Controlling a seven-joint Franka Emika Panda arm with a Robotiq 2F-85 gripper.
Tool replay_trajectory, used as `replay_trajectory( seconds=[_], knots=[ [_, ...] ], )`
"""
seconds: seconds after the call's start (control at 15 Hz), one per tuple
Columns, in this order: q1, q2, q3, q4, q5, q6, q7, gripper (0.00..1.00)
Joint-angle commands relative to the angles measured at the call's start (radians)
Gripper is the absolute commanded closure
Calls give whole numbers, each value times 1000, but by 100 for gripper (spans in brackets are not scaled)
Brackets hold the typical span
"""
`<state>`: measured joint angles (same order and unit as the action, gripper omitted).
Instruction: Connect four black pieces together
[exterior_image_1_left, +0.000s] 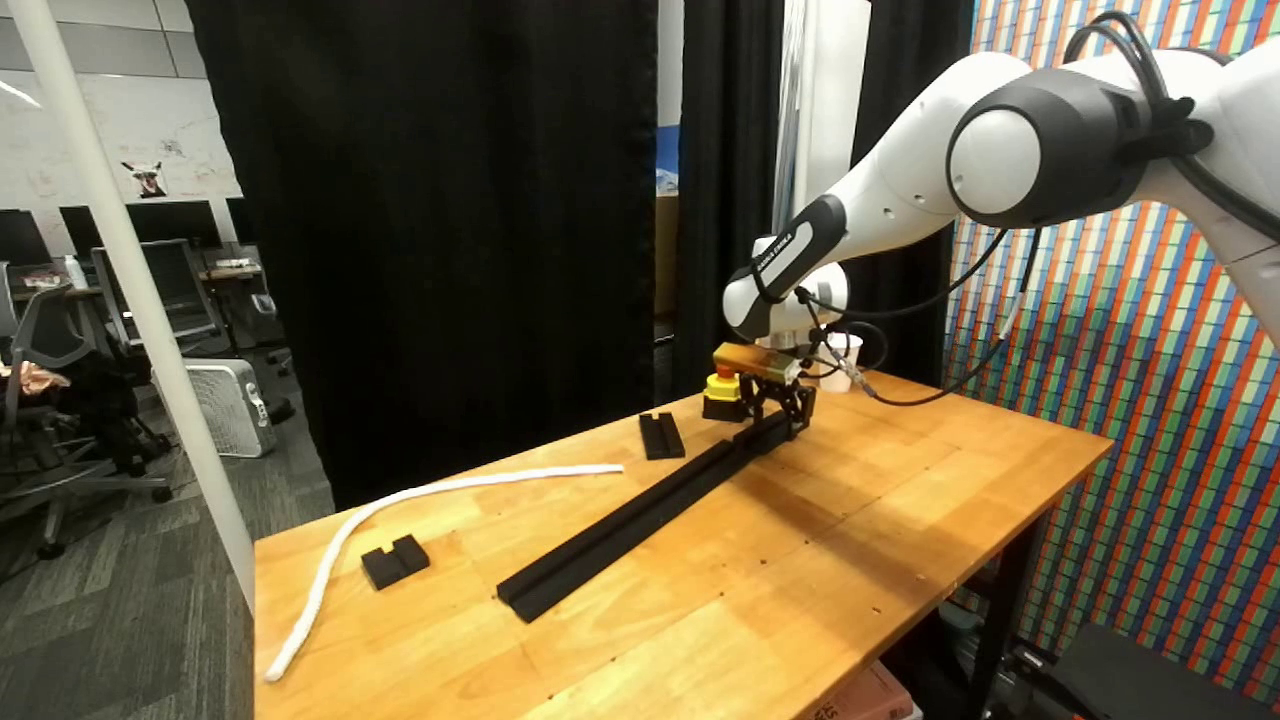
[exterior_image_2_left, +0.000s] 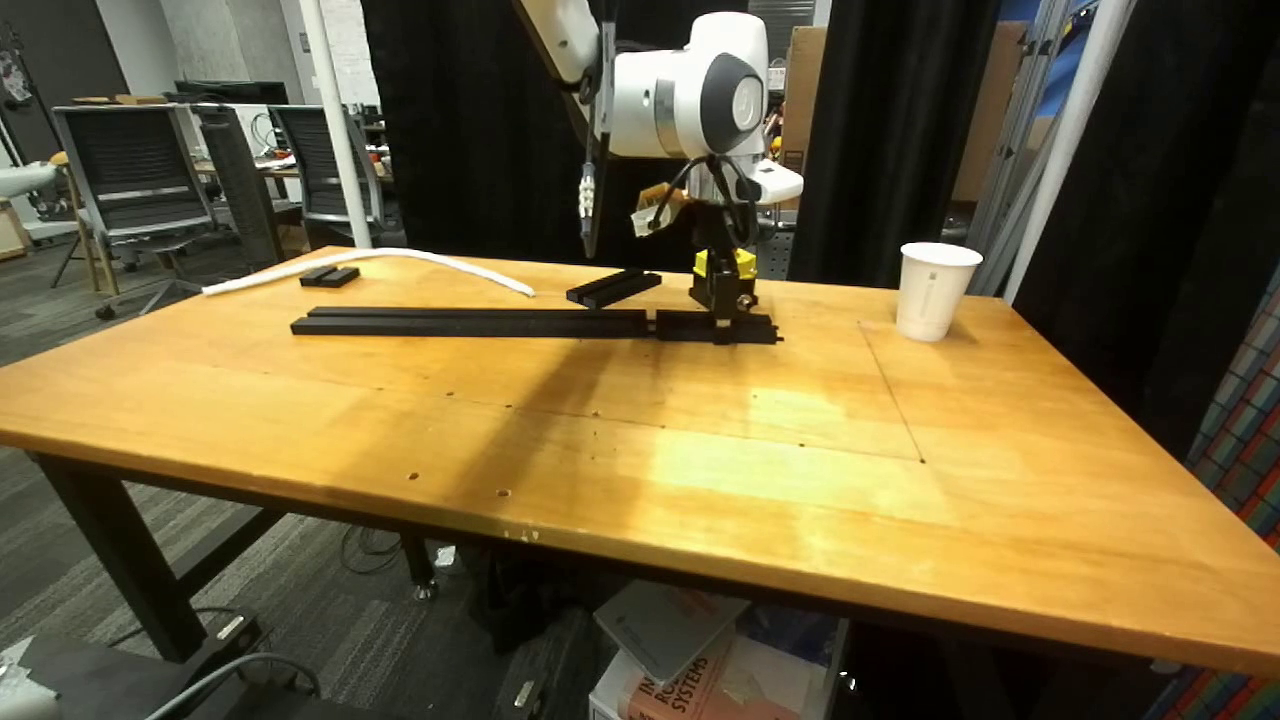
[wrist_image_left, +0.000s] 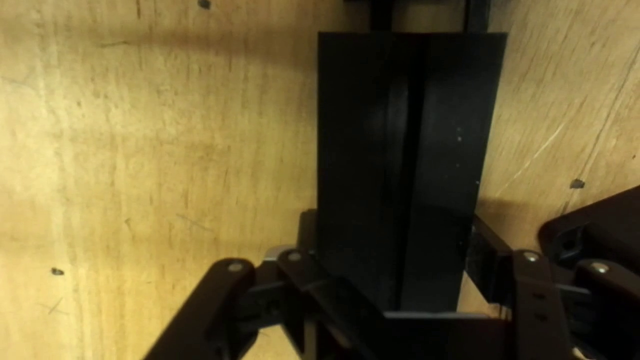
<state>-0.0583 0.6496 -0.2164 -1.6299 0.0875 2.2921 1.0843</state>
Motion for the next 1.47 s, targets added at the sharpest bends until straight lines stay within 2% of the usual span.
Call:
replay_trajectory(
  seconds=[0.0, 0.67, 1.4],
  knots=[
    [-20, -13, 14, 17, 19, -13, -22, 55],
    [-21, 12, 42, 62, 35, -28, -44, 55],
    [-15, -1, 43, 38, 28, -28, -37, 55]
  ],
)
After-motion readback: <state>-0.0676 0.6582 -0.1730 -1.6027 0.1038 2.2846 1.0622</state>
